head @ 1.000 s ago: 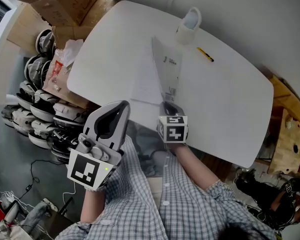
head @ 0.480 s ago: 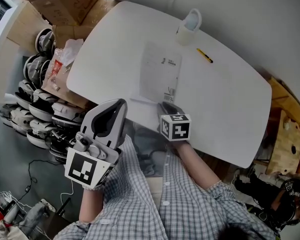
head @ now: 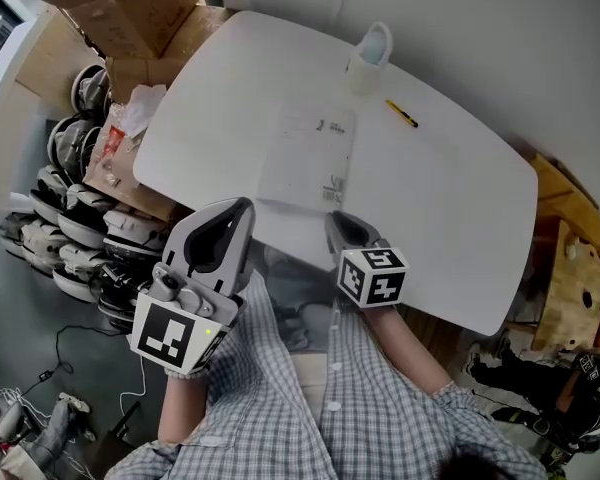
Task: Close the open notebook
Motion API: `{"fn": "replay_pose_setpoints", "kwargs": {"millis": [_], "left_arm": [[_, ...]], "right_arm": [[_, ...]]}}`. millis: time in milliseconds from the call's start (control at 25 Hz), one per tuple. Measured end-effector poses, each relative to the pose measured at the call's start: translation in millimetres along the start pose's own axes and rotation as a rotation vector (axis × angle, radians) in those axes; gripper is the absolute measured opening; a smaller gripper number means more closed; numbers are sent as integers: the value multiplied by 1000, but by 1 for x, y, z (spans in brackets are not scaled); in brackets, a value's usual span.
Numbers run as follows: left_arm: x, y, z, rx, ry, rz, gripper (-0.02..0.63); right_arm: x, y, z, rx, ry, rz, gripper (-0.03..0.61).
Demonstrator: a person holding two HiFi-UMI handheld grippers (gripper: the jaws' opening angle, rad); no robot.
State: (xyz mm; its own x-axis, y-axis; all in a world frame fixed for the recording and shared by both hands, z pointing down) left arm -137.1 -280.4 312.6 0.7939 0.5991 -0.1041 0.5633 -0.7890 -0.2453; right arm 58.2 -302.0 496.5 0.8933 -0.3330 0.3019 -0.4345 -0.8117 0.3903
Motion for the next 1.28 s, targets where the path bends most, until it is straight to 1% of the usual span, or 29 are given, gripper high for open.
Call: {"fn": "replay_pose_setpoints", "kwargs": {"millis": [80, 240, 440, 640, 720, 880, 960, 1120, 1280], "left_arm": [[2, 2, 2, 15, 7, -6, 6], [6, 3, 5, 2, 17, -16, 6], [11, 3, 13, 35, 39, -25, 8], [17, 4, 24, 79, 43, -42, 8], [16, 3, 24, 69, 53, -39, 6], [15, -2, 25, 55, 68, -27, 6], [15, -4, 25, 47, 65, -25, 6], [17, -5, 28, 63, 73, -28, 6], [16, -8, 26, 38, 70, -19, 8]], "right_arm": [[-5, -9, 15, 51, -18, 15, 44], [-13, -27, 52, 176, -74, 44, 32], [-26, -53, 100, 330, -202, 77, 29], [-33, -76, 142, 474, -283, 86, 23], [-34, -82, 155, 517, -306, 82, 22], [-37, -90, 172, 567, -328, 87, 21], [-38, -92, 175, 574, -328, 89, 21], [-39, -94, 180, 578, -342, 90, 20], [-40, -94, 181, 578, -341, 96, 20]]}}
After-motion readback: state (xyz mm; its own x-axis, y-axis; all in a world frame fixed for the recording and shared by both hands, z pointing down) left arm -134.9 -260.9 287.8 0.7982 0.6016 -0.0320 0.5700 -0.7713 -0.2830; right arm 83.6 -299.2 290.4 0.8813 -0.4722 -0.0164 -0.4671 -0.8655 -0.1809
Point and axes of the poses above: the fingertips, and each gripper's own axes: y forward along the fingers, x to its right, z out of its top, the point moved 5 cm from there along -y, backward along the fingers, and after that the axes turned 15 degrees about x, right-handed, at the moved point
